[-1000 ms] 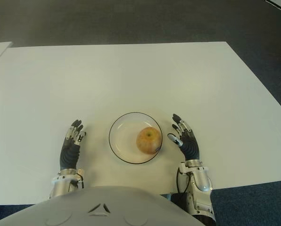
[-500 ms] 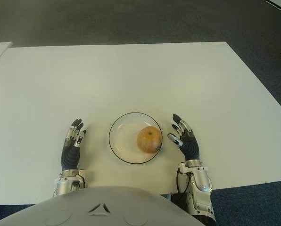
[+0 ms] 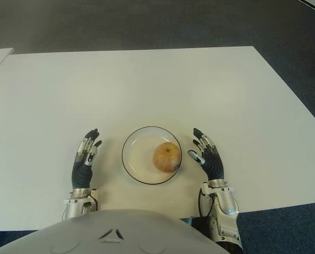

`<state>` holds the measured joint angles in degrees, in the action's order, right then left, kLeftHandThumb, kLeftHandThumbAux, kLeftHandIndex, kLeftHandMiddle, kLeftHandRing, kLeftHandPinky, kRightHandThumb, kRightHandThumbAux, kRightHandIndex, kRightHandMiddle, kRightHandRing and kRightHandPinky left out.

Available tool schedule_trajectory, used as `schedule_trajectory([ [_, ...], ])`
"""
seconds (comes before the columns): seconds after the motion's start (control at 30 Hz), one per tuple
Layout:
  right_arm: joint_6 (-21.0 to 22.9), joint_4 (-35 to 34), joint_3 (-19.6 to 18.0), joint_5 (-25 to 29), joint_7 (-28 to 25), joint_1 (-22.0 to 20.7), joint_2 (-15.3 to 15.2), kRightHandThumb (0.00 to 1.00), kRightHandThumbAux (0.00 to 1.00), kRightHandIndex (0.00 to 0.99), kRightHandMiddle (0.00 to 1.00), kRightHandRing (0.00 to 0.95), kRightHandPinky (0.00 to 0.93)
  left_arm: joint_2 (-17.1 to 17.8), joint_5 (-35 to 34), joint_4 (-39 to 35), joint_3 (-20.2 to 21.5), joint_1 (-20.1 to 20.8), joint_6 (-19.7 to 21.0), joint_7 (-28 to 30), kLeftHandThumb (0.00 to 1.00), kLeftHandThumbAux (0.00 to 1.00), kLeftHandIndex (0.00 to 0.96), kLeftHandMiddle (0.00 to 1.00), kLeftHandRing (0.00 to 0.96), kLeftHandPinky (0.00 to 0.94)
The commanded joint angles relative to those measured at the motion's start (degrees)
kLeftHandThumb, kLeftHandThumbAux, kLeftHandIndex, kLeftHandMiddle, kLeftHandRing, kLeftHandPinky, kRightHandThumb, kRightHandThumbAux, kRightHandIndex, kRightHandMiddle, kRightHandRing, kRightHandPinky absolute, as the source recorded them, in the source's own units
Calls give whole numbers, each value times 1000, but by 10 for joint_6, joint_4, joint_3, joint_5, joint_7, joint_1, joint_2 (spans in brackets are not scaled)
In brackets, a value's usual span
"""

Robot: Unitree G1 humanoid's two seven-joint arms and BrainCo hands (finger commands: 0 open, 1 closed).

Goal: Put the apples into the plate.

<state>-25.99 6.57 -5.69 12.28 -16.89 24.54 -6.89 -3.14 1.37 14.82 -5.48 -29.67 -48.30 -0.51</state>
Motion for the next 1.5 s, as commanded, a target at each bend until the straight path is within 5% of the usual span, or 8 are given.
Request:
schedule_trajectory([
  [0.03,50,58,5,-2,1,36,9,237,625,180,140,75,69,-2,9,102,-3,-7,22,3,54,301,125,117,131,218],
  [1.5,53,14,29,-15,30,63,39,278,676,122,115,71,87,-2,58,114,35,-18,3,-52,77,273,0,0,0,25],
])
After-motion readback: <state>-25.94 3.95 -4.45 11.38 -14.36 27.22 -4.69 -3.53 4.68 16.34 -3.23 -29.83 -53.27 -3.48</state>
